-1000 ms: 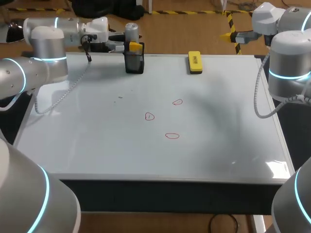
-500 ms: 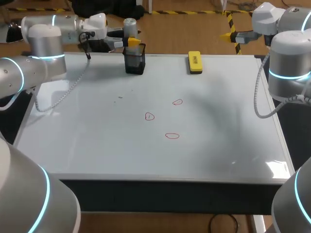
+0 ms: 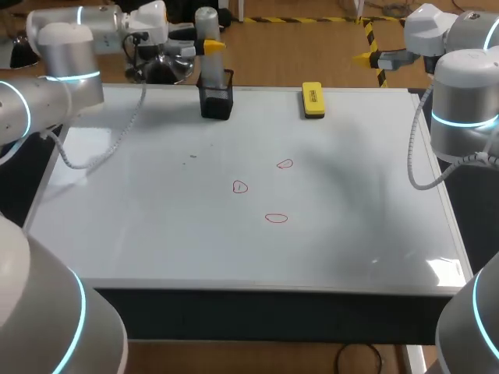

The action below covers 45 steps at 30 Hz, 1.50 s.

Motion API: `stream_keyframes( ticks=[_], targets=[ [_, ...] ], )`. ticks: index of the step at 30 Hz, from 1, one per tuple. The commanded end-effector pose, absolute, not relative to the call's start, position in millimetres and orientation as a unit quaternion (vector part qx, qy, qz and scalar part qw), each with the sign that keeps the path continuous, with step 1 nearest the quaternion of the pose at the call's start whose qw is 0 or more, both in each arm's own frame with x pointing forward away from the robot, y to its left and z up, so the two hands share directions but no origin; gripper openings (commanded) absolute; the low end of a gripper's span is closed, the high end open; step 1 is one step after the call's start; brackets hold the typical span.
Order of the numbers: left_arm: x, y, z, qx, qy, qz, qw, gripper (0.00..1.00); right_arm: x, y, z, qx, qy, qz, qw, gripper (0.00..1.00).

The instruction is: Pick up the inspection probe, press it on each red-marked spot on the whiteboard one by one, put down the probe, pick up the eraser, and wipe off all the red marks.

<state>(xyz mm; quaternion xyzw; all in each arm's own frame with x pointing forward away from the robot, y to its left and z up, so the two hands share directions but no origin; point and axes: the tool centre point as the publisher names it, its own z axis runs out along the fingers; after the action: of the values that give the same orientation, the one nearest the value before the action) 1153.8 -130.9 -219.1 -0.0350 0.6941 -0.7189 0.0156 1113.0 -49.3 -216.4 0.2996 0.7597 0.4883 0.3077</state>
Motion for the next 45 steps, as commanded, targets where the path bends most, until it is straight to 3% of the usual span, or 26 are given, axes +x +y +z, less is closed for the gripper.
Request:
stream_keyframes(
  ticks=[1, 14, 28, 45],
  targets=[
    [1144, -126, -201, -0.057, 0.699, -0.712, 0.038, 0.0, 1114, -50, -216, 0.299, 0.76, 0.488, 0.307, 1.0],
    [1145, -103, -163, -0.086, 0.687, -0.719, 0.055, 0.0, 1114, -50, -216, 0.299, 0.76, 0.488, 0.307, 1.0],
    [1128, -38, -181, -0.138, 0.692, -0.7, 0.109, 0.0, 1114, -50, -216, 0.299, 0.76, 0.488, 0.307, 1.0],
    [1078, 8, -221, -0.181, 0.684, -0.698, 0.109, 0.0, 1114, -50, -216, 0.299, 0.76, 0.488, 0.307, 1.0]
  ],
)
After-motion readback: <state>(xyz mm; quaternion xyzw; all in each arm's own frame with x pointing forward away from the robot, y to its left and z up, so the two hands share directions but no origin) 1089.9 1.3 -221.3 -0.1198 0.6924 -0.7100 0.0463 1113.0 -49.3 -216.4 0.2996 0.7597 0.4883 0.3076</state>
